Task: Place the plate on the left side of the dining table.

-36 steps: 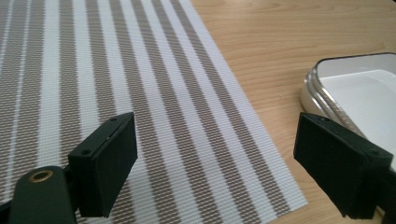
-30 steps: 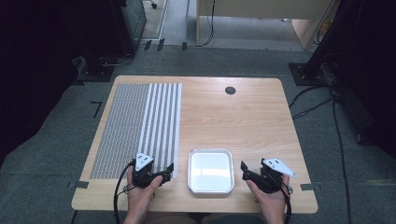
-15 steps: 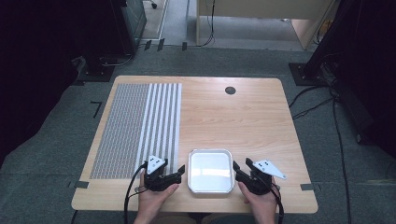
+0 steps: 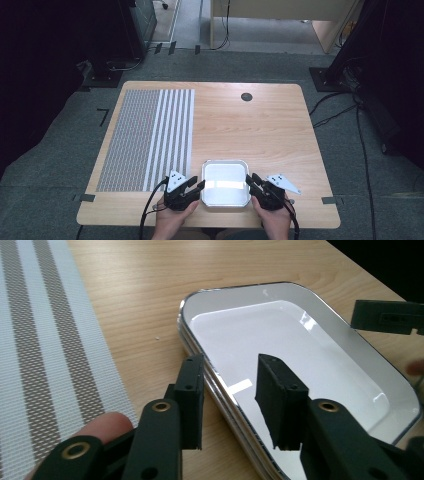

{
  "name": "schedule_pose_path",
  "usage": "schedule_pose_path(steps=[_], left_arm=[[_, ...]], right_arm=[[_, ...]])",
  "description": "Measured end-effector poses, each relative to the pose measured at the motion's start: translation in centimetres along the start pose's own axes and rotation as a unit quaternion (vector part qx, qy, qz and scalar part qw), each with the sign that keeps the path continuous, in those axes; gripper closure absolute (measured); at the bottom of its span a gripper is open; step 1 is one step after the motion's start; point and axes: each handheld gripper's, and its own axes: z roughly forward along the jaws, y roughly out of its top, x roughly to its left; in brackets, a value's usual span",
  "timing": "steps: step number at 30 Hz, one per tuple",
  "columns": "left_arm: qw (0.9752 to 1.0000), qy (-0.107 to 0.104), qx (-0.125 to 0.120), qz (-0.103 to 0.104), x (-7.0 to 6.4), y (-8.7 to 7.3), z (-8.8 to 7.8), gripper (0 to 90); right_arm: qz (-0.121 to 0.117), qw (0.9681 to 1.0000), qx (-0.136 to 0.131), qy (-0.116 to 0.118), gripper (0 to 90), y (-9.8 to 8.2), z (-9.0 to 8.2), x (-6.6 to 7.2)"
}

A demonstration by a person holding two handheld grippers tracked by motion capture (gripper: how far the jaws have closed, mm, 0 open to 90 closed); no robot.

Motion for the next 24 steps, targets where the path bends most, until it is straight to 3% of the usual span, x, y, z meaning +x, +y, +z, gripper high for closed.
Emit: schedule_pose_path(steps=[5,7,9,14,24], left_arm=[[0.9999,-0.003,0.011,0.012,-0.49,-0.23,0.33,72.4],[0.9998,-0.002,0.017,0.014,-0.64,-0.34,0.48,74.9],[0.9997,0.000,0.018,0.015,-0.65,-0.34,0.48,76.8],[0.9995,0.005,0.025,0.016,-0.56,-0.38,0.60,79.2],[0.9993,0.011,0.027,0.022,-0.69,-0.43,0.70,79.8]], right_arm=[[0.012,0.9998,0.015,0.002,76.2,-0.05,0.05,-0.07],[0.036,0.9991,0.022,0.010,78.6,-0.10,0.03,-0.29],[0.041,0.9988,0.021,0.015,80.0,-0.08,0.00,-0.34],[0.058,0.9977,0.027,0.023,84.6,0.02,-0.03,-0.58],[0.085,0.9953,0.032,0.035,83.3,0.13,-0.04,-0.88]])
